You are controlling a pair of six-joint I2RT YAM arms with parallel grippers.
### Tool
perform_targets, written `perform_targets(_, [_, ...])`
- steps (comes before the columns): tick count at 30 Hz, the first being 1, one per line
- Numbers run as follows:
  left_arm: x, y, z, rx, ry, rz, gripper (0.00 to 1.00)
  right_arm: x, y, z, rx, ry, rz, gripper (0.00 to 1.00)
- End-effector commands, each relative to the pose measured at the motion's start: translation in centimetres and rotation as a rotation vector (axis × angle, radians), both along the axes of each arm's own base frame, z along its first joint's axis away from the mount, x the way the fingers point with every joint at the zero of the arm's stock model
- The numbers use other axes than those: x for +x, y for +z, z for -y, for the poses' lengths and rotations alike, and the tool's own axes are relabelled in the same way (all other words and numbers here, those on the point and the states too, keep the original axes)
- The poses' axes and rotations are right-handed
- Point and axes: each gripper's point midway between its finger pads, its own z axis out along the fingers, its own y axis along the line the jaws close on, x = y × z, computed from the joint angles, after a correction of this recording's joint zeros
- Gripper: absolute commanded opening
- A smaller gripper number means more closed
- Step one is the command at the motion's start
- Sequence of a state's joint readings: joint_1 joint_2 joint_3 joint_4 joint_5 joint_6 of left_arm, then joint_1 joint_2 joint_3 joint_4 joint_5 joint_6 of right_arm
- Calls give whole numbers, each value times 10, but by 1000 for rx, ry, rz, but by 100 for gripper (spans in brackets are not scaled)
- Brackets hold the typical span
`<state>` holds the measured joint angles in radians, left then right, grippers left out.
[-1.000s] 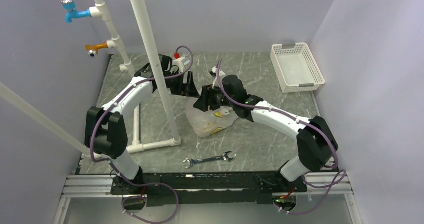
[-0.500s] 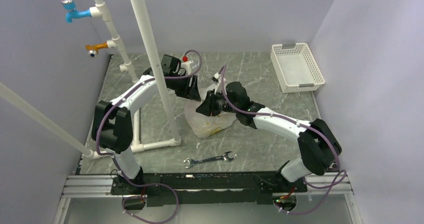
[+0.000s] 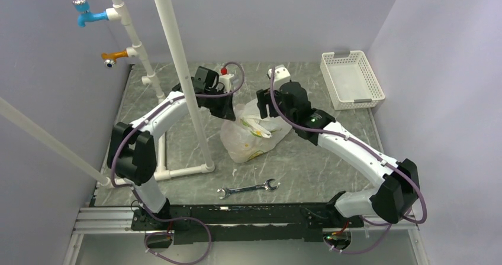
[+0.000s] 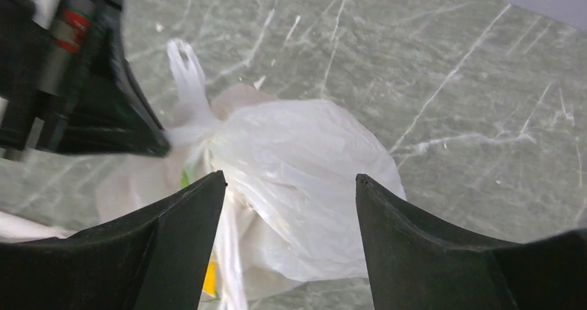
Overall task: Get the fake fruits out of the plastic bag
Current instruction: Untie the plastic bag at the center of the board.
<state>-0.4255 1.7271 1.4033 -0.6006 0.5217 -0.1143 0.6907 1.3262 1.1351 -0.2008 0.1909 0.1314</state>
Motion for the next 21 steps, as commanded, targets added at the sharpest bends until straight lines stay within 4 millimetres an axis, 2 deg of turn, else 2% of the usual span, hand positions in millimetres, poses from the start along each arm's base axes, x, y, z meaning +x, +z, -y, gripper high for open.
perform_targets(1, [-1,39,3,-54,-26,146,5,3,-5,1,-92,91,117,70])
perform_targets(4, [-3,45,5,-70,-30,172,3,-5,-3,-21,-73,250,214,59])
perform_targets(5, [-4,47,5,-73,-29,176,2,-7,-3,-29,-67,305,236,52])
perform_targets(7, [-6,48,7,-80,-28,169,2,-4,-5,-35,-79,325,248,46])
perform_targets(10, [-8,48,10,-96,-34,150,0,5,-7,-38,-63,297,257,51])
perform_targets(12, [-9,48,13,-111,-41,138,0,6,-6,-43,-51,316,274,55])
perform_targets(15, [-11,50,15,-127,-47,130,0,4,-15,-55,-64,380,288,57])
perform_targets(21, [-10,48,15,-117,-44,123,0,20,-40,-64,-256,378,273,56])
